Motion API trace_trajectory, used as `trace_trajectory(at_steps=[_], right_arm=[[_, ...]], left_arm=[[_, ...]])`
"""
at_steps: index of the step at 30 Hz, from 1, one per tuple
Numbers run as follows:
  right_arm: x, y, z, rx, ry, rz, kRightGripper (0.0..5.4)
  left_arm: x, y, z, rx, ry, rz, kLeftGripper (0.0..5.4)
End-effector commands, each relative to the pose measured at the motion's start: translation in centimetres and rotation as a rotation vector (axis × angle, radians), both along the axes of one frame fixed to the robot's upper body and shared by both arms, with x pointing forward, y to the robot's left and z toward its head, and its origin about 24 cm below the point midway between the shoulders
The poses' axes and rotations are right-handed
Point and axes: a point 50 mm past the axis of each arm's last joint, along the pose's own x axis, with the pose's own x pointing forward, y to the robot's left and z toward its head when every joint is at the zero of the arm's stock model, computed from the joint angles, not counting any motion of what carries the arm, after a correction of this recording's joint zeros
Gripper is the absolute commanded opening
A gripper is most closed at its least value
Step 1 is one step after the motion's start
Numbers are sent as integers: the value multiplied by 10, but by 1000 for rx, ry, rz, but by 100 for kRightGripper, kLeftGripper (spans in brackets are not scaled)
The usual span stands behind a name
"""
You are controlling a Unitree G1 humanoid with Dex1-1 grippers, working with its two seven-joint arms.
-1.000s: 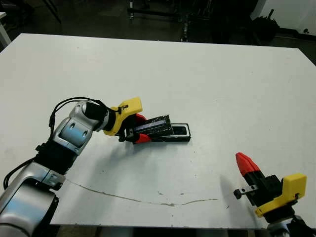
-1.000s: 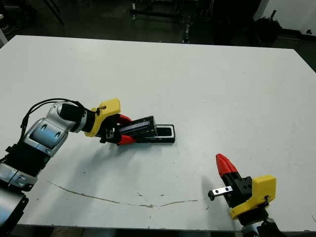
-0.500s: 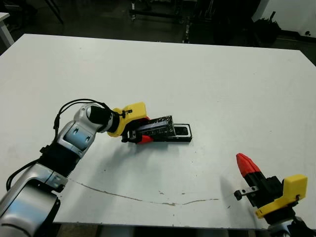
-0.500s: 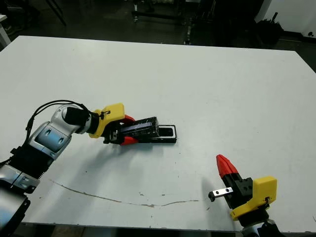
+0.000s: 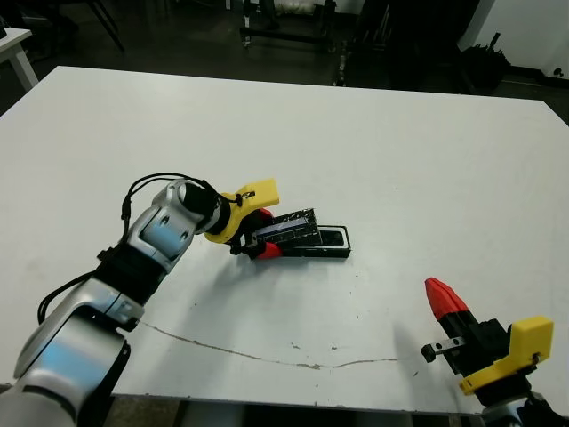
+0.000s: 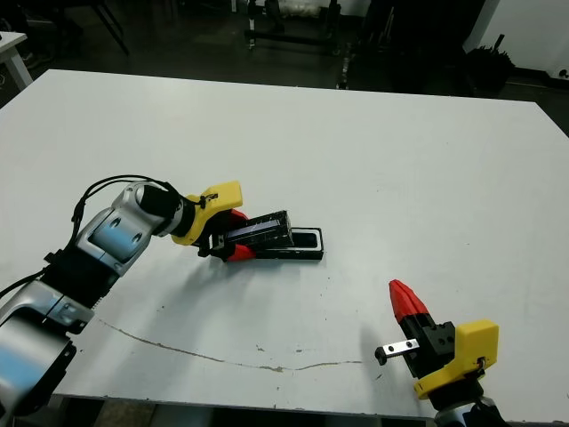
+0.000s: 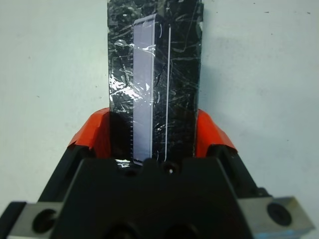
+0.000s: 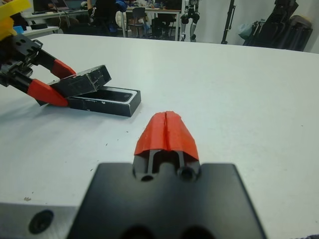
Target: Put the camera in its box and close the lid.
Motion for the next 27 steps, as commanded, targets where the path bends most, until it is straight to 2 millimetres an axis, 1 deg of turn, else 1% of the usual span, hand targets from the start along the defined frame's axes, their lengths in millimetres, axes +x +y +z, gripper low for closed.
trace_trajectory(at_steps=[1, 4, 8, 15, 19, 27], right_arm=[[-2, 0, 0, -10, 3, -10, 0], [-2, 0, -1, -5, 0, -10, 0], [-2, 0, 0, -9, -1, -11, 0], [-1, 0, 0, 0, -3, -12, 0], [-1, 0, 1, -3, -1, -15, 0], [0, -1, 1, -10, -4, -9, 0]], left_arm=[[-18, -46, -25, -31, 110, -82, 311], [-17, -51, -24, -33, 116, -90, 311], [-19, -58, -23, -17, 81, -133, 311], [-23, -66, -24, -21, 105, -180, 311], [-23, -70, -25, -21, 127, -177, 311], [-26, -81, -23, -26, 107, -229, 311]])
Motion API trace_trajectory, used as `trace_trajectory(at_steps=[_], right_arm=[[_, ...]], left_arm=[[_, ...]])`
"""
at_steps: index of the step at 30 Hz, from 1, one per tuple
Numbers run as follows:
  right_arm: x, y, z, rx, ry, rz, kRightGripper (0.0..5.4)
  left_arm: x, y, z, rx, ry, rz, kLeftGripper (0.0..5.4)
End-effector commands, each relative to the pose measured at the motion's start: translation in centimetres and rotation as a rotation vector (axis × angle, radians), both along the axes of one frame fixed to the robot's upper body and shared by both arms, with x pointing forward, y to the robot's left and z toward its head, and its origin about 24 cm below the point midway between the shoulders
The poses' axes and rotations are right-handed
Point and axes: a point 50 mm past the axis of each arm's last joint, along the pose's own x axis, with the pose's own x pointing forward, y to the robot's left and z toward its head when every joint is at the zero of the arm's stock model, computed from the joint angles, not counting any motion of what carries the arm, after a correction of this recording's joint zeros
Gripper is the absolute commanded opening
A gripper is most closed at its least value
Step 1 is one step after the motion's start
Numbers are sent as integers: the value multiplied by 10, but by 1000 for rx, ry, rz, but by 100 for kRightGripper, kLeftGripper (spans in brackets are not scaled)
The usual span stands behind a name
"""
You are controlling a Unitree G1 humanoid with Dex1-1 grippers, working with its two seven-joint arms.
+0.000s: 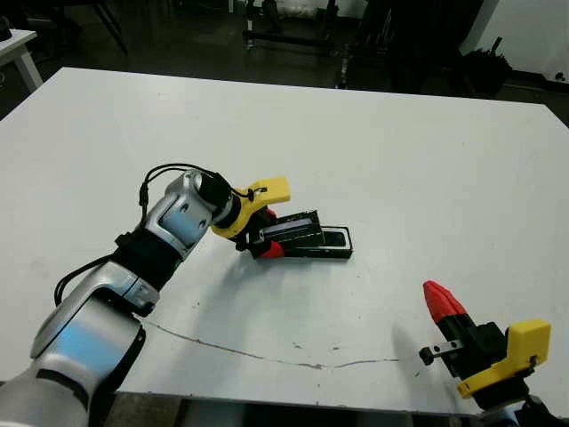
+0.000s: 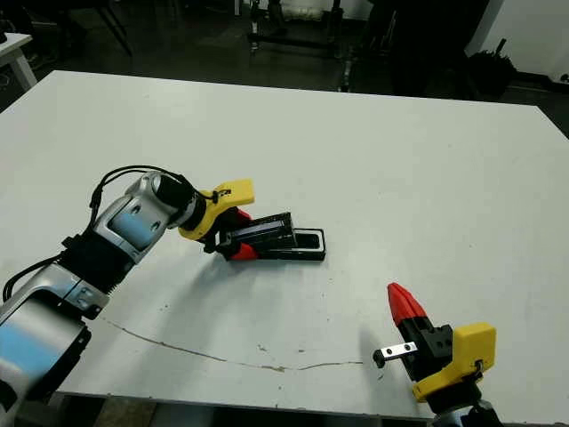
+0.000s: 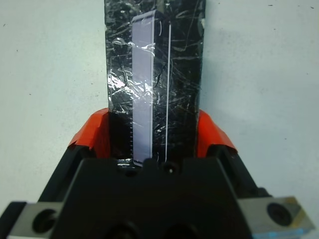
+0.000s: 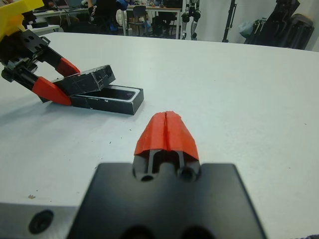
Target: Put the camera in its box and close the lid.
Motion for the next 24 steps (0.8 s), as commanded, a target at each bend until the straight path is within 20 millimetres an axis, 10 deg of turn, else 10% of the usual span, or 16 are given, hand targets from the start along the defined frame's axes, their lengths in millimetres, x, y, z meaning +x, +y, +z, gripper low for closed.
trace_trajectory(at_steps=[1, 24], right_arm=[[2, -2, 2, -10, -10, -5, 0], [-5, -24, 21, 34, -124, 52, 0]], left_arm=[[-31, -72, -25, -96, 97, -199, 311], [-39, -115, -23, -65, 86, -238, 311]])
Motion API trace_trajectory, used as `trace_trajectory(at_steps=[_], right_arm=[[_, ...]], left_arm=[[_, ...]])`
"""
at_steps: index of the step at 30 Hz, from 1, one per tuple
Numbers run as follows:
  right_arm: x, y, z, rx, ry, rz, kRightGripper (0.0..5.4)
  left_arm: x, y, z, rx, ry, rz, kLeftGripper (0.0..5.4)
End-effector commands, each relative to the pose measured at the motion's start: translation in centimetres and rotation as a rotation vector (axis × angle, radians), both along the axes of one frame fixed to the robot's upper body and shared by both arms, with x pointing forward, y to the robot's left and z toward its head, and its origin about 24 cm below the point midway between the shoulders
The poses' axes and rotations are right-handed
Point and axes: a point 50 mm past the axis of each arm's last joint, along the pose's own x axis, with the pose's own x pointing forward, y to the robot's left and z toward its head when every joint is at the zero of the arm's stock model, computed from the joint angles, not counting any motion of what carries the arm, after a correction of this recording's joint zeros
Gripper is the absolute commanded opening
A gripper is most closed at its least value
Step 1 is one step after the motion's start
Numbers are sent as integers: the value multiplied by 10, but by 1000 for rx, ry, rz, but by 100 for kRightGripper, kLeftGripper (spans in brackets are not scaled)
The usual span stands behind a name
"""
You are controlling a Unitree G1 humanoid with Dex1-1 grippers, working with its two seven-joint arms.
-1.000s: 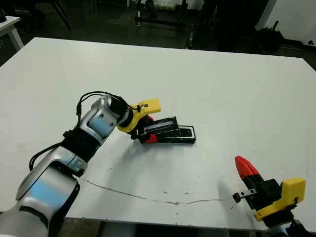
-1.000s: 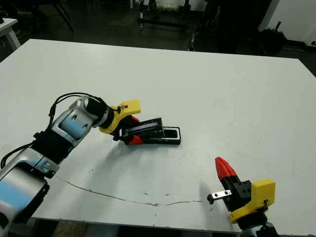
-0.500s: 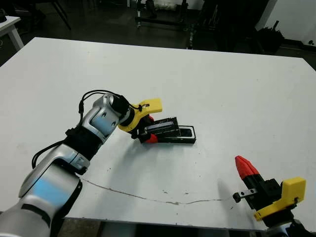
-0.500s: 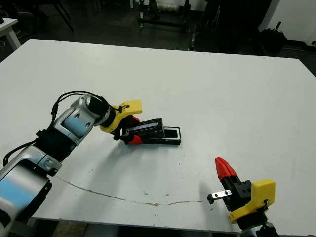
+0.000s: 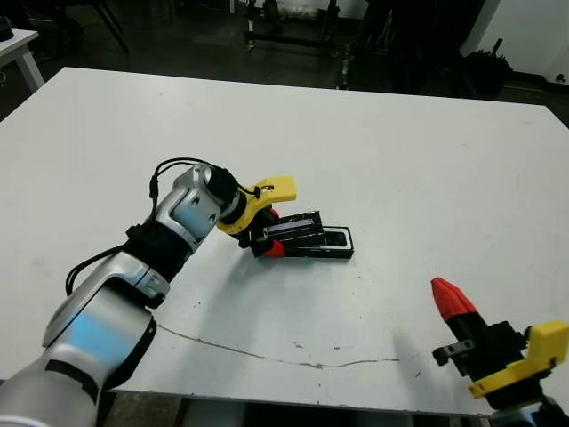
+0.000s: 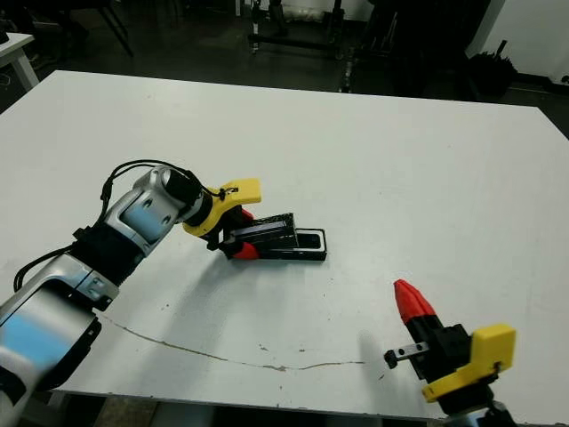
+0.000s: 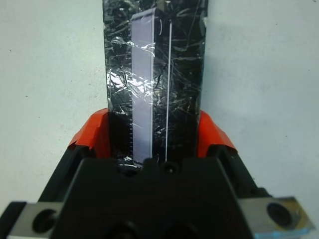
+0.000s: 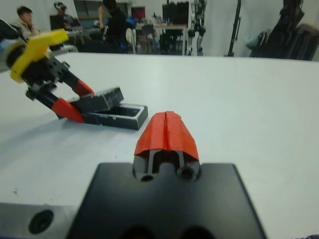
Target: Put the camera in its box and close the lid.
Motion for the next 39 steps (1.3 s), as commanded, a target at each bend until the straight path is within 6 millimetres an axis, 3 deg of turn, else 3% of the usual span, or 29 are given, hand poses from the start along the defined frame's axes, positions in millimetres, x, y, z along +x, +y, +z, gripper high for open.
trace_trajectory(at_steps=[1, 8, 19, 33, 39], right_arm=[[-2, -9, 6, -20, -47, 15, 0], [-3, -8, 6, -14, -52, 20, 0], [-3, -7, 4, -4, -36, 22, 0], [-2, -5, 1, -18, -29, 21, 0], [-2, -3, 1, -2, -29, 22, 0]], left_arm=[[-46, -108, -25, -138, 52, -219, 311], [-47, -109, -25, -125, -70, -297, 406], [-48, -114, -25, -164, -73, -289, 538], [-51, -116, -12, -235, -34, -318, 538], [-47, -98, 5, -262, -84, -324, 538]])
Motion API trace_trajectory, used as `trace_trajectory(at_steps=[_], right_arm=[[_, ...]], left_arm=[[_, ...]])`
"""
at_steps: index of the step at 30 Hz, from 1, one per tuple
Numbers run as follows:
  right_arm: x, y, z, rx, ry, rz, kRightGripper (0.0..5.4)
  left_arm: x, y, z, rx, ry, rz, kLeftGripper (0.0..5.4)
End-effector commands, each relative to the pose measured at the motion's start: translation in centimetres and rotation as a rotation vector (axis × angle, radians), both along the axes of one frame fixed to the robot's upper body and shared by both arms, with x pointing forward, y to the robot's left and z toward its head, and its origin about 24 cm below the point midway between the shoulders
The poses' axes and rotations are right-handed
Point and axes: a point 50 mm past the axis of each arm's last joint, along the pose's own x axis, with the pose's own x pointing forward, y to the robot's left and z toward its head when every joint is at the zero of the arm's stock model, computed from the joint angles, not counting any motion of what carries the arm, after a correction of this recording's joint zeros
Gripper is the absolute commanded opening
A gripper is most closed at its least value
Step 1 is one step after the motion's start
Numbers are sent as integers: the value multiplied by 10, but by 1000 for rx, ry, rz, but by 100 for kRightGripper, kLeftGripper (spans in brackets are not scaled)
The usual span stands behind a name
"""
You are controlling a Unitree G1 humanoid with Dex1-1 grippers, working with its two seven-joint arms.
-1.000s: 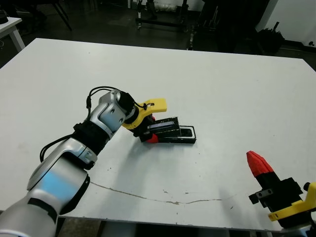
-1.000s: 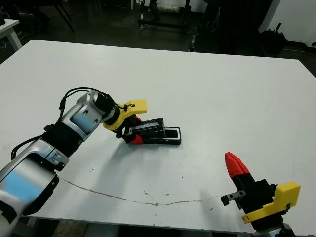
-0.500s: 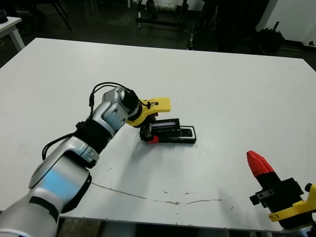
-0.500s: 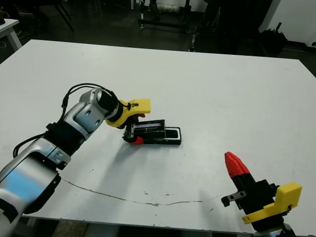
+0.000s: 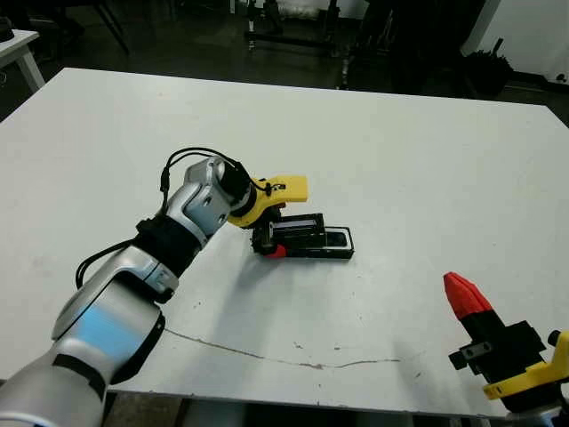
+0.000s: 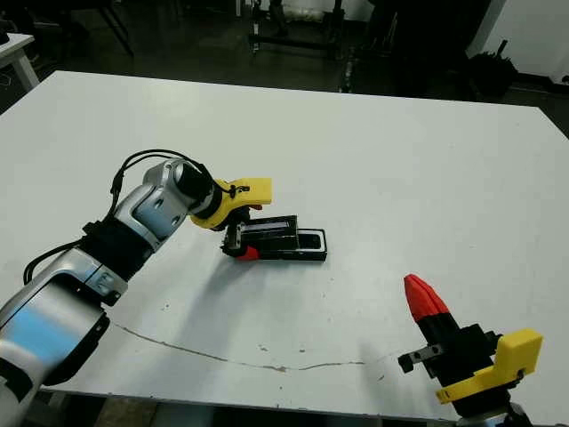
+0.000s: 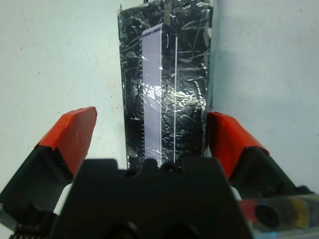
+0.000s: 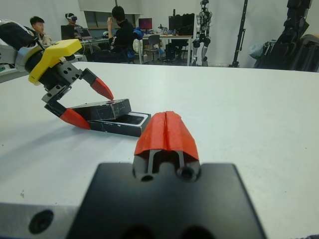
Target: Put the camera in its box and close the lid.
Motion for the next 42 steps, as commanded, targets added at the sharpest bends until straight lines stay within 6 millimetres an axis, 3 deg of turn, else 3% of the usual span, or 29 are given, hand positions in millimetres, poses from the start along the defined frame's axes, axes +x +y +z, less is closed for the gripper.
trace_trajectory(at_steps=[1, 9, 18, 24, 35, 42], right_arm=[[-1, 0, -1, -16, 6, -6, 0], [0, 1, -4, -7, 13, -11, 0], [1, 2, -4, -12, 15, -1, 0], [1, 2, -5, -13, 18, 0, 0], [0, 3, -7, -15, 12, 6, 0], [-1, 2, -7, -17, 17, 2, 0]], left_arm=[[-47, -80, -1, -282, 89, -258, 538], [-33, -17, 22, -347, 171, -169, 538], [-25, 28, 29, -347, 216, -48, 538], [-21, 40, 36, -349, 168, -30, 538], [-4, 62, 44, -312, -103, 69, 538], [-7, 69, 84, -339, -225, -125, 538]])
